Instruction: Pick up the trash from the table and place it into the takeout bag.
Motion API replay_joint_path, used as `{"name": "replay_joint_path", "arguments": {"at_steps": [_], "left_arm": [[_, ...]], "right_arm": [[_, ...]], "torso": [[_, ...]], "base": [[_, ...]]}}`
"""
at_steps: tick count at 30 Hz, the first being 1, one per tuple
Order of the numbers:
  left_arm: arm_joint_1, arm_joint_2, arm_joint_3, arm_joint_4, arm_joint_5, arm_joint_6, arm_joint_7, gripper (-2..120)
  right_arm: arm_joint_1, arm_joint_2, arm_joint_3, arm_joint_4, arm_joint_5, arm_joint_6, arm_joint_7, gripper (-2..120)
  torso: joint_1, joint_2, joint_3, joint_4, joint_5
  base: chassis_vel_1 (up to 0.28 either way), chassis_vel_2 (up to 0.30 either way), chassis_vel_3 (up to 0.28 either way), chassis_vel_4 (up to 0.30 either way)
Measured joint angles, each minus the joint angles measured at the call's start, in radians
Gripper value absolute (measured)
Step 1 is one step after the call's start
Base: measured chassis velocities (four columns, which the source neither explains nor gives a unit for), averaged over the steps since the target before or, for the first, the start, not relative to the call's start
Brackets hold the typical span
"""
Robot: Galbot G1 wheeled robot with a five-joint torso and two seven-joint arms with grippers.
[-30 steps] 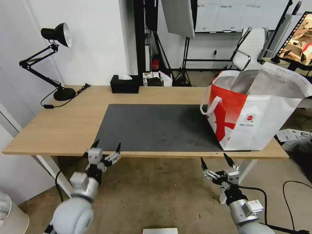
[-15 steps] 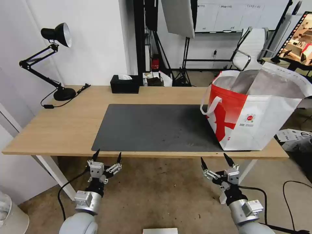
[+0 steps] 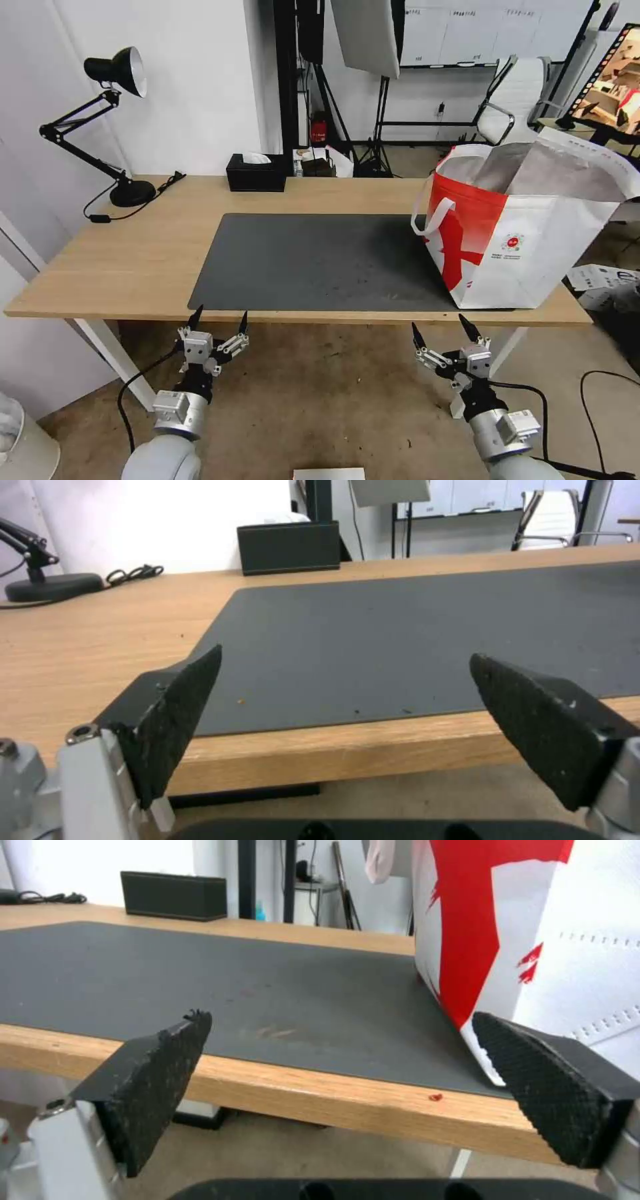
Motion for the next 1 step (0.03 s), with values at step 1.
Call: {"name": "replay_joint_path", "arguments": {"at_steps": [1], "left_arm": [[0.0, 0.0, 0.0, 0.0, 0.0, 0.0, 0.0, 100]], "right_arm": [[0.0, 0.0, 0.0, 0.0, 0.0, 0.0, 0.0, 100]], "torso": [[0.0, 0.0, 0.0, 0.0, 0.0]], "base": [[0.0, 0.0, 0.0, 0.0]]}}
